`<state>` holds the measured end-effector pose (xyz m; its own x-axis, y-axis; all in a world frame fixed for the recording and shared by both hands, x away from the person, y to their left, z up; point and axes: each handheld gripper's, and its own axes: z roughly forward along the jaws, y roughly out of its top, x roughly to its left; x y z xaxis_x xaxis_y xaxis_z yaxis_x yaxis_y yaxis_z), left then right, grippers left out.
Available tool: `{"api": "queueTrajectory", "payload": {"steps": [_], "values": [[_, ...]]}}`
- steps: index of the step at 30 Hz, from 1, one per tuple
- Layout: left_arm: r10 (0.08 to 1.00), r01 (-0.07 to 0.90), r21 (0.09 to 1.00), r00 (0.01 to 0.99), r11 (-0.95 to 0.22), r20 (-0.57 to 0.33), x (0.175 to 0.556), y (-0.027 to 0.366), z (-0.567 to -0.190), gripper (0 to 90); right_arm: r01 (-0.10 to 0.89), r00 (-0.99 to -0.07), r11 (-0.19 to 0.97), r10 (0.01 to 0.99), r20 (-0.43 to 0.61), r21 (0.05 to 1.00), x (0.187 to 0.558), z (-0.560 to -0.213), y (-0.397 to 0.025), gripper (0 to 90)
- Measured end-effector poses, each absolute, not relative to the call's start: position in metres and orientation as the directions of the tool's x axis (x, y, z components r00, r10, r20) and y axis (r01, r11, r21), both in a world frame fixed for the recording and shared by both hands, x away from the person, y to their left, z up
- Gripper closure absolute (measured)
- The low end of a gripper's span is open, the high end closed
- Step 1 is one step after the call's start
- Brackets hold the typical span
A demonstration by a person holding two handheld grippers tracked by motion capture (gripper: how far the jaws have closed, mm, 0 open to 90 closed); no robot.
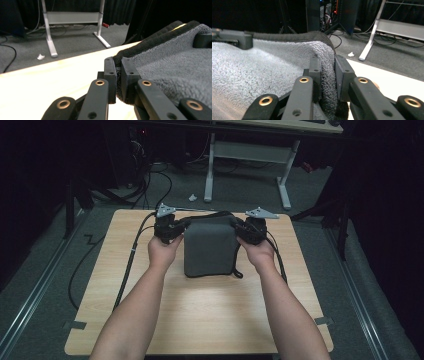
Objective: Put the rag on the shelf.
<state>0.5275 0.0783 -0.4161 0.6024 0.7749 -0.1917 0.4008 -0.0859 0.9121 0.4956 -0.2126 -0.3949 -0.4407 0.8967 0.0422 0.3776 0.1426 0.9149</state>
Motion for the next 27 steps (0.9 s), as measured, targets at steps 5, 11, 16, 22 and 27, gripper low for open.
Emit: {"api": "queueTrajectory", "payload": {"steps": [5,11,16,22,27], "values": [[0.770,0.420,0.904,0.603,-0.082,-0.211,0.527,0.078,-0.423,83.9,0.387,-0.442,0.119,0.894,0.071,0.914,0.495,-0.398,-0.215,78.1],[0.766,0.434,0.896,0.607,-0.097,-0.211,0.526,0.075,-0.432,83.9,0.414,-0.439,0.077,0.890,0.125,0.907,0.498,-0.405,-0.221,78.1],[0.759,0.439,0.893,0.614,-0.100,-0.217,0.524,0.075,-0.439,84.0,0.428,-0.445,0.045,0.880,0.167,0.902,0.499,-0.412,-0.227,77.9],[0.755,0.445,0.889,0.617,-0.104,-0.221,0.523,0.076,-0.446,84.5,0.446,-0.462,0.034,0.864,0.198,0.894,0.500,-0.418,-0.232,76.5],[0.752,0.460,0.882,0.616,-0.099,-0.237,0.522,0.077,-0.453,84.8,0.468,-0.468,0.030,0.856,0.218,0.883,0.501,-0.423,-0.236,76.3]]}}
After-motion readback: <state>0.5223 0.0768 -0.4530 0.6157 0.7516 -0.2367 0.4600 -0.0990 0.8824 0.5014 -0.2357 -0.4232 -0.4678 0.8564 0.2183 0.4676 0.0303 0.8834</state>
